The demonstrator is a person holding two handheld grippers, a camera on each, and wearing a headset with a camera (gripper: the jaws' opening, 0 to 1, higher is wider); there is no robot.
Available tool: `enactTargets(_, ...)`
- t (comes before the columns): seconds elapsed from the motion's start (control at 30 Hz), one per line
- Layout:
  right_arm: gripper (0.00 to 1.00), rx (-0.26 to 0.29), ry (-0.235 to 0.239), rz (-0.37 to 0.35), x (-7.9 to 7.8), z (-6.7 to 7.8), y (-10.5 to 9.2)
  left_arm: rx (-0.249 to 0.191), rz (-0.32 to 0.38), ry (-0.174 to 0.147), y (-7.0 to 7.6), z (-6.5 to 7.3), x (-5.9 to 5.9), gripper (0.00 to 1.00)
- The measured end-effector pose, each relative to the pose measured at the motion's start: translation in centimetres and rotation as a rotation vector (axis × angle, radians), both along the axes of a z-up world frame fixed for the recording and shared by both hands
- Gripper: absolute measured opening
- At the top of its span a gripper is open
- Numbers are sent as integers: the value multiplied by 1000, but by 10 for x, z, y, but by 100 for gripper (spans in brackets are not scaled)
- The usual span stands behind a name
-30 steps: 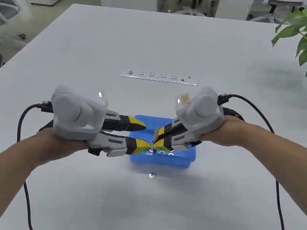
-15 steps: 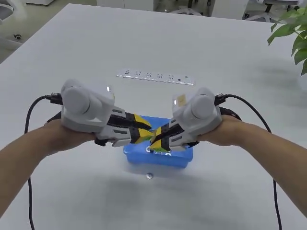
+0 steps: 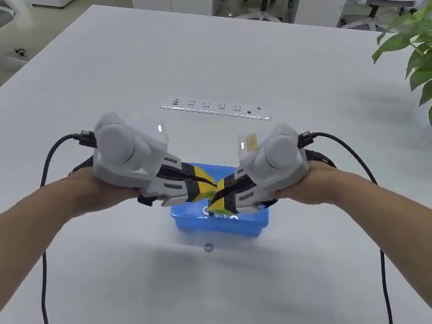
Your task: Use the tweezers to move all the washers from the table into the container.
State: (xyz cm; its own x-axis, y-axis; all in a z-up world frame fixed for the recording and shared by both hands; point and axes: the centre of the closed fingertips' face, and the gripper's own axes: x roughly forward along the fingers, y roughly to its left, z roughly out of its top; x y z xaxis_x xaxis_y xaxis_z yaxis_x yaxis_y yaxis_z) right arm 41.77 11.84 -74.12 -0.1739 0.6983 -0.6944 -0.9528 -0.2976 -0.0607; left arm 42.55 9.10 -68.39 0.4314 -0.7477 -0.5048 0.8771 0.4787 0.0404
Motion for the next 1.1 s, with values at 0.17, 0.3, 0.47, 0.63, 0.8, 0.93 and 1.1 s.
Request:
enactTargets(0.17,15,0,-9,2,0,1,-1,2,-2,-3,1,1,-1,6)
enactTargets(0.3,18,2,-11,-8,0,3,-2,0,-1,-5,1,4,-1,6)
enactTargets(0.47,23,6,-14,-30,3,7,-6,-2,4,-9,1,7,-1,5)
enactTargets(0.63,28,0,-16,-48,3,8,-10,0,6,-15,1,11,-2,5)
enactTargets(0.8,30,4,-22,-59,3,12,-15,0,4,-20,0,16,-2,5)
enactTargets(0.93,33,9,-24,-77,4,16,-19,4,2,-27,0,19,-3,5)
enactTargets(1.1,38,18,-24,-105,6,22,-25,-6,4,-22,-1,25,-6,5)
